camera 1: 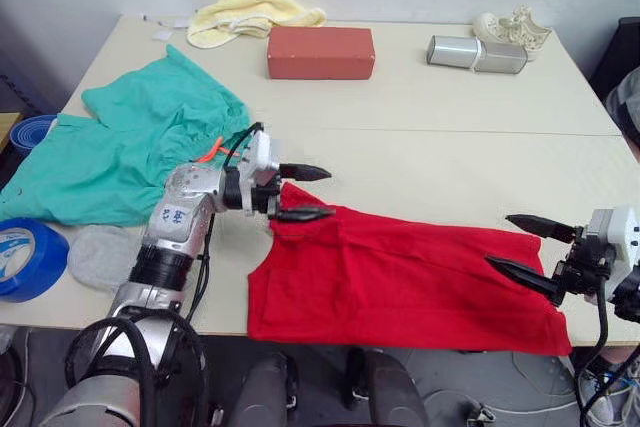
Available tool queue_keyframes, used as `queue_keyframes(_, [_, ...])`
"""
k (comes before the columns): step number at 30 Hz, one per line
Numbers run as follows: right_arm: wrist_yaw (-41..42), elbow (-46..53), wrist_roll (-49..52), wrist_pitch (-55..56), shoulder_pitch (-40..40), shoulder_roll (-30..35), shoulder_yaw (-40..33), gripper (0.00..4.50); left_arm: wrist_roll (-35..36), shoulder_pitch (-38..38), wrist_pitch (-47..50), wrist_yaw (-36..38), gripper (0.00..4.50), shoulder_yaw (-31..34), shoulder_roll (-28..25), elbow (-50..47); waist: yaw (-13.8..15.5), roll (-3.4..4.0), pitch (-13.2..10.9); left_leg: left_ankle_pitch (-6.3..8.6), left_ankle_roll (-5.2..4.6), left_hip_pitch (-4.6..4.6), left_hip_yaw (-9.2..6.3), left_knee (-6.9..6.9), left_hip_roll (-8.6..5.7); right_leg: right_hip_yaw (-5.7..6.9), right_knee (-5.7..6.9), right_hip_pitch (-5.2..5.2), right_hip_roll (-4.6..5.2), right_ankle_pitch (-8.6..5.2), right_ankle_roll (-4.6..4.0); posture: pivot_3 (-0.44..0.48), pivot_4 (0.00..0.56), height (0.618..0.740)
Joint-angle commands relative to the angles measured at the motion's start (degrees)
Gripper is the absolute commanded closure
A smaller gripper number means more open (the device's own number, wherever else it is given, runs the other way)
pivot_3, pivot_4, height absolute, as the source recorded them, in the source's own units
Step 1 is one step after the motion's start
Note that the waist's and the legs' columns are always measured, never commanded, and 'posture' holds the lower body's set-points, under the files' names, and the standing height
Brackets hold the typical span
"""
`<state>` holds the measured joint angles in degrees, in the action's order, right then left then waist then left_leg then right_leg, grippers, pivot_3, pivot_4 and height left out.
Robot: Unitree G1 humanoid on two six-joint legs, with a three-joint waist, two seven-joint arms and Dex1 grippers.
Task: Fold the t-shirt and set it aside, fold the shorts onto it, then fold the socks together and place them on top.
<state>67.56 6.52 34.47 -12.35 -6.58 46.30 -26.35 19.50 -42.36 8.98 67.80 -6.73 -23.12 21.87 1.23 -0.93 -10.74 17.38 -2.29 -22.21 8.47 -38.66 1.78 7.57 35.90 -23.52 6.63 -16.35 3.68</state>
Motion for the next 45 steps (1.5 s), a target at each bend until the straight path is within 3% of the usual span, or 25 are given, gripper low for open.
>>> queue_keyframes(1, [0.7,1.4,-1.0,2.7,0.7,-0.3,1.0,0.00,-3.7,-2.4,-1.9,-4.0,2.27,-0.8,2.3,4.1,0.1,0.00,0.0,0.01,-0.01,-0.01,0.00,0.00,0.00,0.00,-0.01,0.00,0.01,0.00,0.00,0.000,0.150,0.740])
queue_keyframes(3, [0.6,1.3,-1.3,3.2,0.9,-0.4,1.6,0.00,-6.9,-3.1,-3.7,-5.9,2.93,-2.2,3.2,6.8,0.1,0.00,0.0,0.02,-0.02,-0.02,0.00,0.01,-0.01,0.00,-0.03,0.00,0.01,0.00,0.00,0.000,0.150,0.740])
queue_keyframes(8, [0.0,1.2,-1.6,4.1,1.2,-1.0,2.3,0.00,-9.6,-0.8,-12.1,-0.4,4.48,-5.8,3.2,5.6,0.1,0.00,0.0,0.03,-0.02,-0.06,0.01,0.01,-0.01,0.01,-0.05,-0.04,0.02,0.00,0.00,0.000,0.150,0.740])
queue_keyframes(11, [0.0,1.0,-1.7,4.9,0.2,-1.5,2.2,0.00,-9.9,3.1,-17.8,5.3,4.48,-7.6,0.5,2.0,0.0,0.00,0.0,0.03,-0.01,-0.05,0.01,0.00,0.01,0.01,-0.05,-0.04,0.04,0.00,0.00,0.000,0.150,0.740])
queue_keyframes(23, [0.9,0.2,-1.1,4.4,-1.0,-1.2,2.5,0.00,-8.7,11.0,-14.7,9.1,4.48,-8.0,-4.1,-6.8,0.1,0.00,0.0,0.15,-0.09,-0.05,-0.03,-0.07,0.03,0.01,-0.03,-0.02,0.12,-0.02,-0.04,0.000,0.150,0.740])
queue_keyframes(29, [-3.6,3.2,0.9,0.1,1.8,-3.2,4.1,0.00,-1.7,8.6,-4.7,1.4,4.48,-0.5,-0.7,-8.0,0.1,0.00,0.0,0.15,-0.08,-0.05,-0.04,-0.13,0.06,0.01,0.01,-0.01,0.13,-0.02,-0.04,0.000,0.150,0.740])
queue_keyframes(38, [-13.2,2.5,-10.4,3.0,5.9,-5.9,11.5,2.93,-8.8,4.5,-2.8,-10.9,4.50,-0.7,1.8,-0.9,0.1,0.00,0.0,0.14,-0.07,-0.07,-0.01,-0.14,0.03,0.02,0.02,-0.03,0.07,-0.02,-0.03,0.000,0.150,0.740])
queue_keyframes(42, [-15.6,0.3,-14.0,4.1,7.3,-7.2,14.1,4.44,-11.1,4.1,-2.6,-11.3,4.50,-2.0,1.1,1.0,0.1,0.00,0.0,0.15,-0.05,-0.09,0.00,-0.13,0.03,0.03,0.01,-0.05,0.06,-0.02,-0.03,0.000,0.150,0.740])
queue_keyframes(45, [-18.1,-0.9,-16.4,3.4,8.5,-8.1,16.2,4.48,-12.1,4.3,-1.5,-11.1,4.50,-2.5,0.9,1.4,0.0,0.00,0.0,0.15,-0.04,-0.10,0.01,-0.13,0.04,0.02,0.01,-0.06,0.05,-0.02,-0.03,0.000,0.150,0.740])
